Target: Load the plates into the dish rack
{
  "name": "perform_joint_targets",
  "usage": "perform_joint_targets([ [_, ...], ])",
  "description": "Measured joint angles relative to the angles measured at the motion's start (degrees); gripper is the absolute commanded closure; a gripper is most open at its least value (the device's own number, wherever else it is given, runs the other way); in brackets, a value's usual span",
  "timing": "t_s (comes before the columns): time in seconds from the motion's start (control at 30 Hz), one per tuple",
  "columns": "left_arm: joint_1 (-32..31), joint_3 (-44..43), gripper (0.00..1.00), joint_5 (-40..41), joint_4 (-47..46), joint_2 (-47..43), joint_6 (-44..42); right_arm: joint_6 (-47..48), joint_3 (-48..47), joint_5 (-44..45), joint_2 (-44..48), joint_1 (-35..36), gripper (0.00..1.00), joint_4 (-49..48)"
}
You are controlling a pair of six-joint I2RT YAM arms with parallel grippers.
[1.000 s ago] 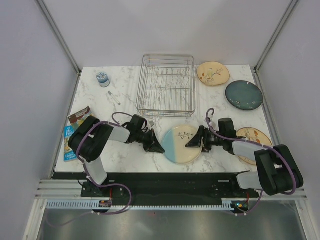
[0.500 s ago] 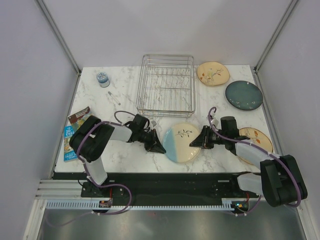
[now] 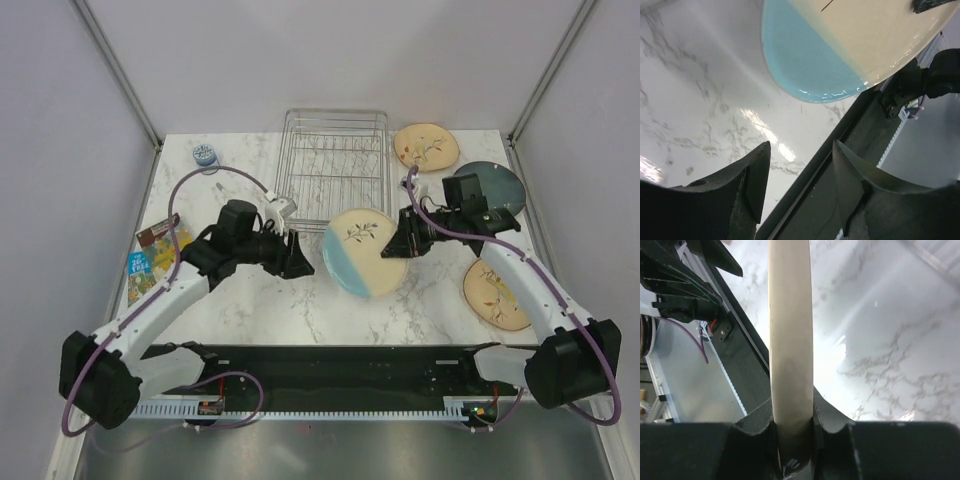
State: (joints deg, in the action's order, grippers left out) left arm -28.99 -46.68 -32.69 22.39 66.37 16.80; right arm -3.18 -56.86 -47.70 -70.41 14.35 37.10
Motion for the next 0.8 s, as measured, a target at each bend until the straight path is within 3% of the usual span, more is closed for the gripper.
perform_joint_targets([
  [0.07,0.0,-3.3,0.26,1.3,1.6,-3.5,-3.9,3.1,-8.4,-0.2,-2.1,0.4,1.00,4.8],
  [0.17,0.7,-8.0,0.28,7.3,2.4,-4.7,-7.1,4.4,-21.9,0.1,-7.2,0.6,1.00,7.1],
  [0.3,2.1,-11.1,0.27,22.6,1.8,-1.9,-9.1,1.8,-35.4,4.9,-14.5,0.9,1.00,3.8],
  [0.47,7.5,-12.5,0.30,33.8,-0.4,4.3,-9.6,-2.5,-46.4,20.4,-24.4,1.2,1.00,-3.1],
  [0.8,16.2,-13.0,0.31,40.5,-6.3,9.9,-5.5,-5.7,-62.3,54.8,-42.7,5.1,1.00,-6.9],
])
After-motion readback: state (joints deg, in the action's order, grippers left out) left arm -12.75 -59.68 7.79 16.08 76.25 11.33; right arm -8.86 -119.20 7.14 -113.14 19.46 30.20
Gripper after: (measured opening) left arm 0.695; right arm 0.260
